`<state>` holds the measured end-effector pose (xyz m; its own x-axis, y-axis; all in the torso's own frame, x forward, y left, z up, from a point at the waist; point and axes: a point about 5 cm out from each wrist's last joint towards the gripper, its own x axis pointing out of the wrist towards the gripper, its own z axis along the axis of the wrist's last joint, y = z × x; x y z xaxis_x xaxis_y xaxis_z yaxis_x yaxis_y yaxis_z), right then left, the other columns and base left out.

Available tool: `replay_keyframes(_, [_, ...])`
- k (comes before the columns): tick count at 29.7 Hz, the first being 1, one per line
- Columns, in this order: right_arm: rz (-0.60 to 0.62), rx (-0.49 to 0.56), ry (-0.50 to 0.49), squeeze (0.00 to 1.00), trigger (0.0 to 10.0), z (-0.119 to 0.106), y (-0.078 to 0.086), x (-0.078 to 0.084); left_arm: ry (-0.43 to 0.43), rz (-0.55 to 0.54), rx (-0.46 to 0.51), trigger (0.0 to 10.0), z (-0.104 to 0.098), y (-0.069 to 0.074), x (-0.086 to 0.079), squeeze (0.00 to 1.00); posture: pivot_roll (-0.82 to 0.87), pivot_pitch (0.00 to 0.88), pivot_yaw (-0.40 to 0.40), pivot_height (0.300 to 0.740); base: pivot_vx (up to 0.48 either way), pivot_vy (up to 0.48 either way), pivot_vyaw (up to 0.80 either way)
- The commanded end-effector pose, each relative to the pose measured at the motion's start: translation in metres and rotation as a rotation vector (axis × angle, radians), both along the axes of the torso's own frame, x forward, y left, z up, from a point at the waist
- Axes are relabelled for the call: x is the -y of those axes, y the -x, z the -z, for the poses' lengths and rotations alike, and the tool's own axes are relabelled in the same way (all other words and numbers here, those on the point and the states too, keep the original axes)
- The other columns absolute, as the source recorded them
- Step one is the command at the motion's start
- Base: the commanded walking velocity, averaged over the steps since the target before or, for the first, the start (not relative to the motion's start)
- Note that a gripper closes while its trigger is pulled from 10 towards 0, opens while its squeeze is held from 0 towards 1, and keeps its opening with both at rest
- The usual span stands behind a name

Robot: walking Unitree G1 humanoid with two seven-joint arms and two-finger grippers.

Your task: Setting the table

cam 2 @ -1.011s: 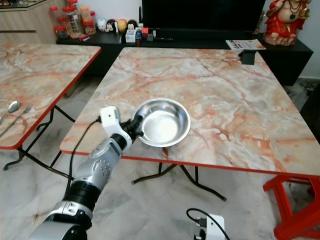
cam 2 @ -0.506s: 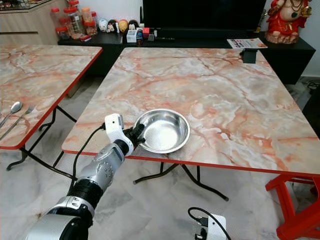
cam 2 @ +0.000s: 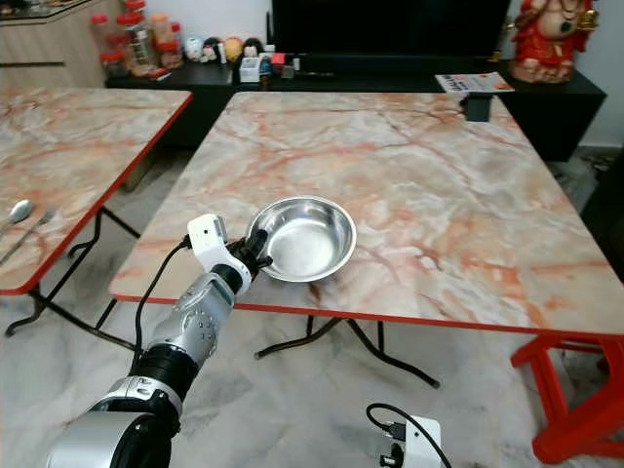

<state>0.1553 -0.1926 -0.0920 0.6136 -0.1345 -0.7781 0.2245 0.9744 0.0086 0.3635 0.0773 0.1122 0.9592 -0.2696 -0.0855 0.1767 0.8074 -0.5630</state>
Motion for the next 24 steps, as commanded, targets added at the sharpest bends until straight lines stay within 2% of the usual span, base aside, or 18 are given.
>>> replay_keyframes(1, [0.021, 0.016, -0.006, 0.00, 10.0, -0.002, -0.003, 0.001, 0.033, 0.009, 0.046, 10.0, -0.015, -0.005, 0.012, 0.00, -0.04, 0.000, 0.013, 0.740, 0.251, -0.368, -0.47])
replay_keyframes(5, [0.014, 0.020, -0.007, 0.00, 10.0, -0.002, -0.005, 0.001, 0.031, 0.004, 0.052, 10.0, -0.016, -0.005, 0.011, 0.00, -0.04, 0.000, 0.011, 0.740, 0.253, -0.368, -0.72])
replay_keyframes(11, [0.006, 0.024, -0.003, 0.00, 10.0, -0.003, -0.005, 0.002, 0.030, -0.010, 0.062, 10.0, -0.016, -0.005, 0.007, 0.00, -0.04, 0.000, 0.008, 0.740, 0.255, -0.366, 0.00])
replay_keyframes(16, [-0.004, 0.022, -0.001, 0.00, 10.0, -0.003, -0.006, 0.001, 0.013, -0.053, 0.075, 10.0, -0.014, -0.005, -0.006, 0.00, -0.03, 0.000, 0.004, 0.740, 0.251, -0.327, 0.00])
replay_keyframes(20, [-0.004, 0.023, 0.000, 0.00, 10.0, -0.003, -0.006, 0.002, 0.008, -0.130, 0.073, 10.0, -0.013, -0.005, -0.024, 0.00, -0.04, 0.000, 0.004, 0.740, 0.000, 0.000, 0.00])
replay_keyframes(21, [-0.004, 0.023, 0.000, 0.00, 10.0, -0.003, -0.006, 0.002, 0.008, -0.130, 0.073, 10.0, -0.013, -0.005, -0.024, 0.00, -0.04, 0.000, 0.004, 0.740, 0.000, 0.000, 0.00])
replay_keyframes(23, [-0.007, 0.022, 0.004, 0.00, 10.0, -0.003, -0.005, 0.003, -0.011, -0.173, 0.073, 10.0, -0.011, -0.003, -0.039, 0.00, -0.04, 0.000, 0.004, 0.740, 0.000, 0.000, 0.00])
replay_keyframes(24, [-0.008, 0.021, 0.005, 0.00, 10.0, -0.003, -0.005, 0.003, -0.019, -0.176, 0.074, 10.0, -0.010, -0.002, -0.041, 0.00, -0.04, 0.000, 0.004, 0.740, 0.000, 0.000, 0.00])
